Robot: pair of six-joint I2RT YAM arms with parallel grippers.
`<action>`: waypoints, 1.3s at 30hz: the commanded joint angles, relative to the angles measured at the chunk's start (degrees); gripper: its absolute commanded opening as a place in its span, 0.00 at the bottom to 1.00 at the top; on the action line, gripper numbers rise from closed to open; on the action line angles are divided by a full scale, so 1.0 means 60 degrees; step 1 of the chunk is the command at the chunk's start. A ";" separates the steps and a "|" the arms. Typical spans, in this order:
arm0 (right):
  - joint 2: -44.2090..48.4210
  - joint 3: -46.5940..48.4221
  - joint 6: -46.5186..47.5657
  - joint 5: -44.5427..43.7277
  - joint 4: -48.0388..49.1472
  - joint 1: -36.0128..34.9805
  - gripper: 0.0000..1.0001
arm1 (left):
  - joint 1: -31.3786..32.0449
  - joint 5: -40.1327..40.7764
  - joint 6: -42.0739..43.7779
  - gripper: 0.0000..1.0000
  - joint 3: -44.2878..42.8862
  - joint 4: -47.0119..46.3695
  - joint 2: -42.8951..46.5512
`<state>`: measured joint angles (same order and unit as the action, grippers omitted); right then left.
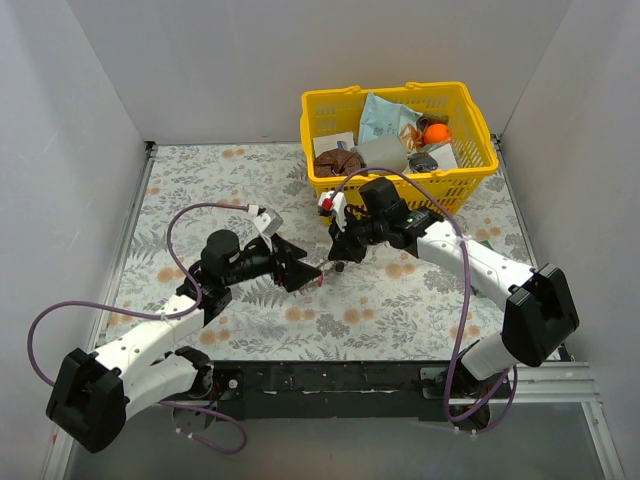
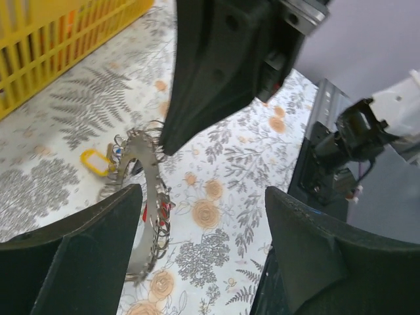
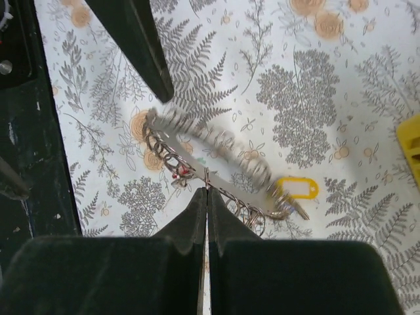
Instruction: Put the keys on the keyring
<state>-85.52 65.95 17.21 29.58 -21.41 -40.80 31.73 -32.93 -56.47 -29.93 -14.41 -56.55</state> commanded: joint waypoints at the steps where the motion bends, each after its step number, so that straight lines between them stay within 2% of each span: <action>1: 0.0322 0.0900 0.0500 0.1075 -0.0210 0.0105 0.01 | 0.0059 -0.1571 0.0476 0.74 0.0257 -0.1157 0.0081; 8: 0.0497 0.1400 0.1100 0.2347 -0.1147 0.0105 0.01 | 0.0059 -0.1924 0.0637 0.72 -0.0050 -0.1084 -0.0256; 10: 0.0512 0.1459 0.1291 0.2597 -0.1294 0.0105 0.01 | 0.0044 -0.1982 0.0666 0.69 -0.0123 -0.1069 -0.0344; 12: 0.0498 0.1590 0.1393 0.2862 -0.1514 0.0105 0.01 | 0.0045 -0.2099 0.0724 0.63 -0.0299 -0.0982 -0.0491; 13: 0.0454 0.1620 0.1466 0.2935 -0.1573 0.0105 0.01 | 0.0044 -0.2187 0.0754 0.58 -0.0357 -0.0923 -0.0520; 19: 0.0439 0.1693 0.1614 0.3302 -0.1852 0.0105 0.01 | 0.0044 -0.1997 0.0827 0.50 -0.0300 -0.1069 -0.0360; 21: 0.0454 0.1693 0.1628 0.3389 -0.1881 0.0105 0.01 | 0.0045 -0.1968 0.0842 0.37 -0.0314 -0.1026 -0.0345; 23: 0.0469 0.1679 0.1643 0.3448 -0.1867 0.0105 0.01 | 0.0044 -0.2041 0.0886 0.34 -0.0358 -0.0996 -0.0403; 29: 0.0527 0.1708 0.1614 0.3594 -0.1823 0.0105 0.01 | 0.0044 -0.2114 0.0857 0.31 -0.0460 -0.1011 -0.0564; 33: 0.0556 0.1708 0.1599 0.3639 -0.1764 0.0090 0.01 | 0.0045 -0.2304 0.0784 0.27 -0.0533 -0.1157 -0.0710; 35: 0.0542 0.1708 0.1570 0.3697 -0.1720 0.0105 0.01 | 0.0059 -0.2407 0.0769 0.21 -0.0606 -0.1143 -0.0886; 39: 0.0512 0.1679 0.1497 0.3785 -0.1647 0.0105 0.01 | 0.0044 -0.2568 0.0769 0.19 -0.0724 -0.1055 -0.1135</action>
<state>-84.75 73.41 26.33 48.66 -33.26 -40.18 31.79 -46.28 -52.29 -32.03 -20.45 -62.46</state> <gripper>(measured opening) 0.026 0.198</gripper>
